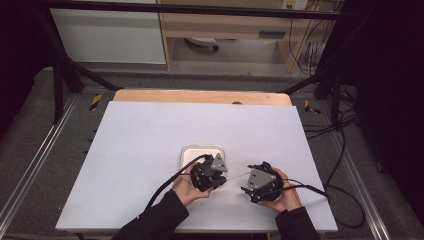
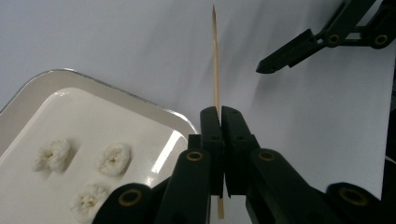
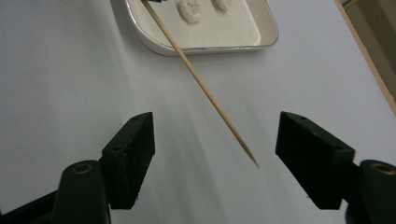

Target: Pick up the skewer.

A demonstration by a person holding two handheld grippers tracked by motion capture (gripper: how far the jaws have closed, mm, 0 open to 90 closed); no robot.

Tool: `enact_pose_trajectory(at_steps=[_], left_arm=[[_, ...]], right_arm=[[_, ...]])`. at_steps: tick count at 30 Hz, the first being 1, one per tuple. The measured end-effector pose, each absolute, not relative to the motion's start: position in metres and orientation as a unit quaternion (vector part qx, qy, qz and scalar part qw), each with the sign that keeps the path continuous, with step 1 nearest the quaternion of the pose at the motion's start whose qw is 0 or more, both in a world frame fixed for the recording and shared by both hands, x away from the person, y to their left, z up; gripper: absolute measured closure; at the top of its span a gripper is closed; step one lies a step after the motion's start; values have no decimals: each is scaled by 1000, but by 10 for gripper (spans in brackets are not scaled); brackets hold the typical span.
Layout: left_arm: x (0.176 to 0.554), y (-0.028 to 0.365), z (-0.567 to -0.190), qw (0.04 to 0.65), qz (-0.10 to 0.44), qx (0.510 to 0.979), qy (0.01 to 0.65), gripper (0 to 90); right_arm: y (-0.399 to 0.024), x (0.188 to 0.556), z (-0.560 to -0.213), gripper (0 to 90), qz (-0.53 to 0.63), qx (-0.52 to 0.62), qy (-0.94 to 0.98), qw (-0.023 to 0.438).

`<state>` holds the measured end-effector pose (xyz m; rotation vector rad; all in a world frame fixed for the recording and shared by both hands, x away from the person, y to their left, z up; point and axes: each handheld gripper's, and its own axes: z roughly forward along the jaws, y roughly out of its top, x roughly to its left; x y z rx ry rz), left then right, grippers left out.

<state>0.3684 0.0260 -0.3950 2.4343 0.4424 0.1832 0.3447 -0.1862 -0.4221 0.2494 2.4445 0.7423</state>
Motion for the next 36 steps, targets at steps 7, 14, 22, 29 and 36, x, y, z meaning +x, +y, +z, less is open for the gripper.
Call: enact_pose_trajectory(at_steps=[7,14,22,29,36], left_arm=[[367,15,-395,317,65,933,156,880],[366,10,-395,313,60,936,147,881],[365,10,-394,310,57,939,139,881],[365,11,-394,308,55,940,134,880],[365,11,-395,305,52,942,131,880]], right_arm=[[-185,345,-426,430,270,51,919,282],[-185,344,-429,549,256,13,923,286],[-186,345,-430,708,237,-43,923,300],[-187,344,-430,814,223,-70,923,304],[-188,343,-430,869,214,-92,921,311]])
